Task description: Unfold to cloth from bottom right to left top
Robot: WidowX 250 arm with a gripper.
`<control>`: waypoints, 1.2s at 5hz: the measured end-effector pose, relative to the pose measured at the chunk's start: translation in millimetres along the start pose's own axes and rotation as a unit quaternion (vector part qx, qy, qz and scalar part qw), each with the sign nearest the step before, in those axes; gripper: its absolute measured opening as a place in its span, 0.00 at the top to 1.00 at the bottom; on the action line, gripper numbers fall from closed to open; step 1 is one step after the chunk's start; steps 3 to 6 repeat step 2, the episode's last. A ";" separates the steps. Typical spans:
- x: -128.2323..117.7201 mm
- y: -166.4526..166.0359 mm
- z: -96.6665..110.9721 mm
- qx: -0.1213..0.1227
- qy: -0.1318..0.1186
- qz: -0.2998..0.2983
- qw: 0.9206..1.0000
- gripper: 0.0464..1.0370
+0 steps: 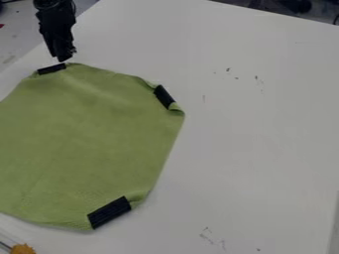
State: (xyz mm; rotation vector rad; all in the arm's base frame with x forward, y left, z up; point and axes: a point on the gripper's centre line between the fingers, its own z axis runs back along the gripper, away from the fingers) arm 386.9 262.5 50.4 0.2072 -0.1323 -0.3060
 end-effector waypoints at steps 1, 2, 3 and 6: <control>9.5 1.9 14.0 -0.012 0.018 0.051 0.998 0.25; 17.2 1.9 24.8 -0.029 0.016 0.104 0.994 0.03; 17.2 1.9 24.8 -0.029 0.016 0.104 0.994 0.03; 17.2 1.9 24.8 -0.029 0.016 0.104 0.994 0.03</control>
